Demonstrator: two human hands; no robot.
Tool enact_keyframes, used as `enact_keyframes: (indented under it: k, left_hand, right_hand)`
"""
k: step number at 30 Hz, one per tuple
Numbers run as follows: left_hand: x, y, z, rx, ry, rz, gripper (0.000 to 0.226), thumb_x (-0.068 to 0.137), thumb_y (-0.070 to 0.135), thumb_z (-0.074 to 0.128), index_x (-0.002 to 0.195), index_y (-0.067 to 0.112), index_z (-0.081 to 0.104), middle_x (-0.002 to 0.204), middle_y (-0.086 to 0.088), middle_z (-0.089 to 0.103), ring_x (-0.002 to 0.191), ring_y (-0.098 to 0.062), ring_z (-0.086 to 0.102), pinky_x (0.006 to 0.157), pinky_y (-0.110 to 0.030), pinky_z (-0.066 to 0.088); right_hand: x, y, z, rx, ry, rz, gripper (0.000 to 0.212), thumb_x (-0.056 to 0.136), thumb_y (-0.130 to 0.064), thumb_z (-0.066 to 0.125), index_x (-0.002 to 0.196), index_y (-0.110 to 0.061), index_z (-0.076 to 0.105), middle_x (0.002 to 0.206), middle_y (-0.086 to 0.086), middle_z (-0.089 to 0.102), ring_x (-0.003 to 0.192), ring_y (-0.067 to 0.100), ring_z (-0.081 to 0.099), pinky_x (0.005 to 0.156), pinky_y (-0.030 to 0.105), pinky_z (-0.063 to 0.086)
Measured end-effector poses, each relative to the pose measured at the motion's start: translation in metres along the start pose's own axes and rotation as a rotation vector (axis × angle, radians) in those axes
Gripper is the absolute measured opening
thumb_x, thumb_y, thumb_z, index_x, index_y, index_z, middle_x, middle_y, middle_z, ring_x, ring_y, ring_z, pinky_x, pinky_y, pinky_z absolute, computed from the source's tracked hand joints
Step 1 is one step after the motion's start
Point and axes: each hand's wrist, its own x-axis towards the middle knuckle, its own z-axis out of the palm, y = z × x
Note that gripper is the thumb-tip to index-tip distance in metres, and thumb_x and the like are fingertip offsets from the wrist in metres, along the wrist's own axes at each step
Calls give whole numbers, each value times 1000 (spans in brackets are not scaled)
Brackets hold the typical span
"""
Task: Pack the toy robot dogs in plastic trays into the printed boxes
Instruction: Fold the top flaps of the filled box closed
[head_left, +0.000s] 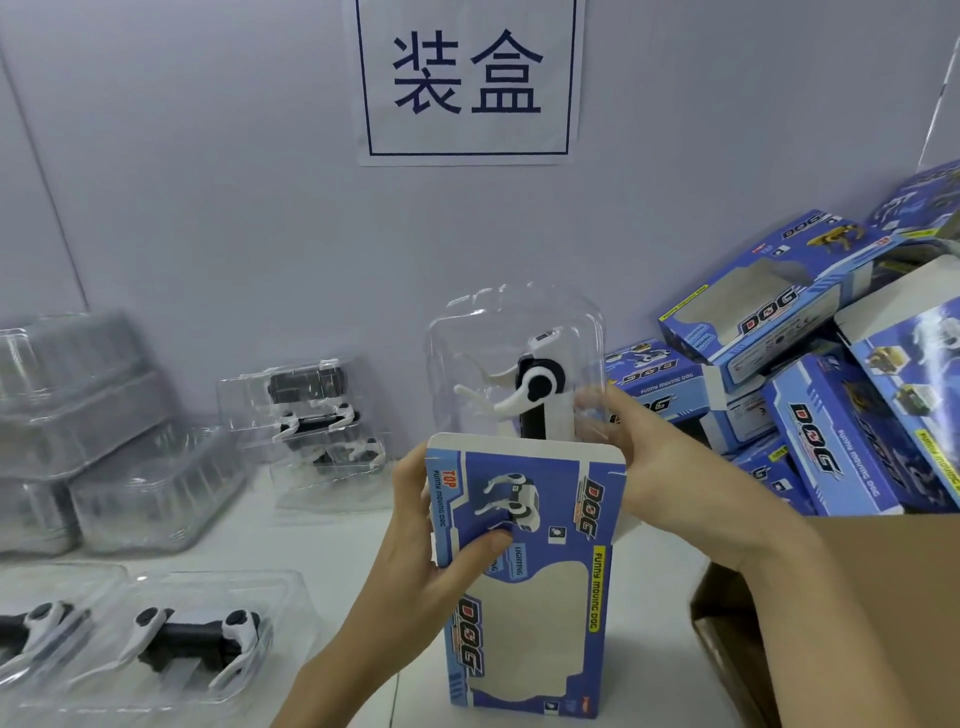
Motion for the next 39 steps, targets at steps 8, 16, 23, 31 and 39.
enact_keyframes:
  k: [8, 16, 23, 31, 39]
  left_hand:
    - [-1, -1, 3, -56, -10, 3, 49, 88, 51, 71, 127, 59, 42, 126, 15, 70, 115, -16, 73, 76, -26, 64]
    - [-3, 1, 4, -29, -6, 3, 42, 87, 49, 68, 120, 56, 43, 123, 17, 70, 115, -15, 73, 77, -27, 64]
    - [-4, 6, 4, -25, 1, 22, 39, 88, 56, 66, 120, 61, 43, 123, 19, 70, 113, -13, 73, 76, -24, 63]
    - [-6, 3, 2, -30, 32, -17, 32, 86, 63, 68, 108, 66, 45, 119, 26, 70, 109, -7, 74, 72, -21, 62]
    - [-6, 4, 7, -66, 23, 13, 46, 89, 46, 68, 119, 64, 38, 123, 18, 70, 114, -16, 73, 75, -27, 64]
  right_hand:
    - [-14, 8, 19, 343, 248, -152, 72, 95, -66, 32, 143, -19, 57, 144, -2, 63, 132, 12, 59, 114, 34, 42]
    - [-24, 33, 65, 162, 644, -291, 39, 103, -34, 47, 137, -18, 56, 134, -3, 64, 123, 12, 64, 88, 36, 60]
    - [-26, 45, 72, -218, 927, -520, 26, 105, -41, 49, 99, -20, 63, 107, -8, 68, 113, 17, 60, 83, 10, 48]
    - [-25, 52, 70, -120, 806, -523, 15, 106, -31, 42, 101, -25, 56, 104, -1, 68, 104, 21, 69, 65, 35, 60]
    - [-26, 41, 79, 175, 734, -497, 20, 101, -55, 41, 115, -48, 54, 110, -10, 72, 110, 17, 72, 56, 20, 59]
